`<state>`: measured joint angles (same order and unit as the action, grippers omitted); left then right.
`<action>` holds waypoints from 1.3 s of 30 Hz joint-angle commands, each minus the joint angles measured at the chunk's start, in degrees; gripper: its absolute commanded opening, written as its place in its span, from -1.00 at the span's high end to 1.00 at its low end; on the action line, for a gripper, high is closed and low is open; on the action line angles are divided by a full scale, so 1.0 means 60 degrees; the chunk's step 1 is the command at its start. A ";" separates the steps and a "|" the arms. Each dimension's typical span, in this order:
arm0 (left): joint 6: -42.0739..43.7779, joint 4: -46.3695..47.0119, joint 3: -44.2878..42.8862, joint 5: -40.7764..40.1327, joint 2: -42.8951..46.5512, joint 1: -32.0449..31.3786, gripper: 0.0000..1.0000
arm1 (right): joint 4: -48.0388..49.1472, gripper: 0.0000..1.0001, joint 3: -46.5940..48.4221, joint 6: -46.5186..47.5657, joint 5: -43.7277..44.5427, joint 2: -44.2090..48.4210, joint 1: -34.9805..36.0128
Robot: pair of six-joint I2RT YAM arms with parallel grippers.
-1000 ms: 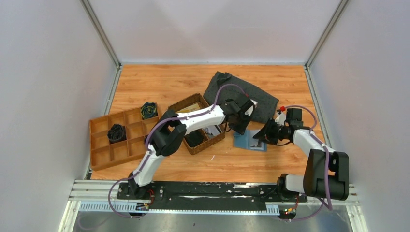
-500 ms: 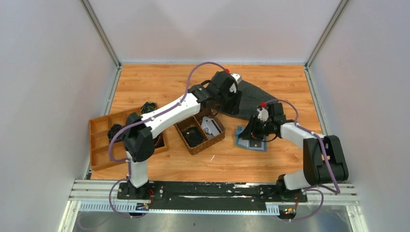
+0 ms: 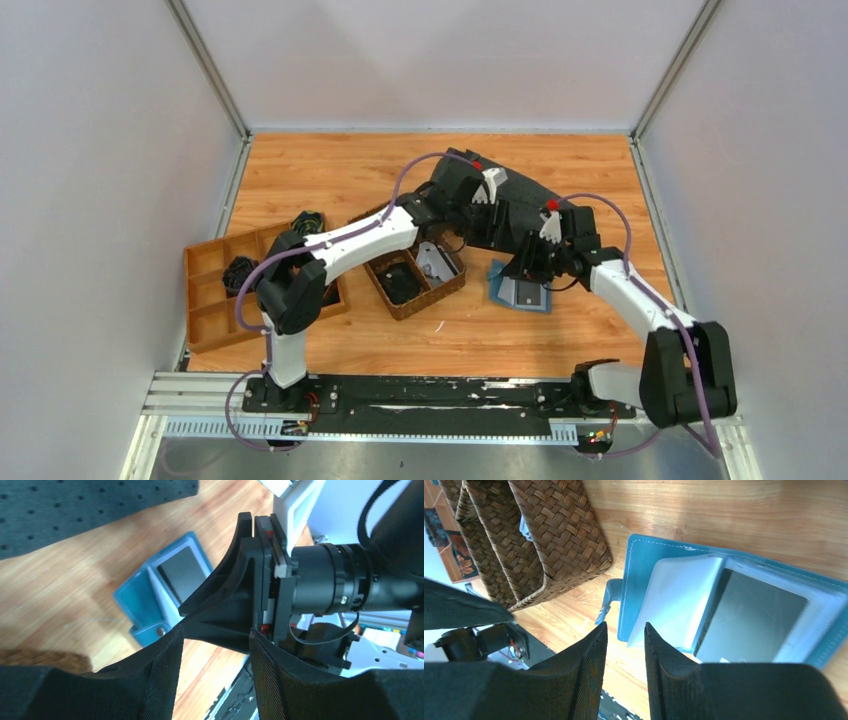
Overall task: Take the credit cards out of the card holder
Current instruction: Open the card holder at the center of the board, then remove the credit card from the card holder.
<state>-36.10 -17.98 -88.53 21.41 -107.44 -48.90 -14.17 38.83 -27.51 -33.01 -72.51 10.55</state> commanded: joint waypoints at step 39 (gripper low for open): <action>-0.1484 0.1782 -0.0062 -0.0121 -0.3183 -0.0759 0.24 | -0.0520 0.67 -0.1040 0.0529 -0.0776 0.0123 -0.3597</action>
<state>-44.71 -8.45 -90.00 22.39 -125.60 -53.58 -19.05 32.34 -25.15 -37.15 -70.04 -12.12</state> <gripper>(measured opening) 0.382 0.172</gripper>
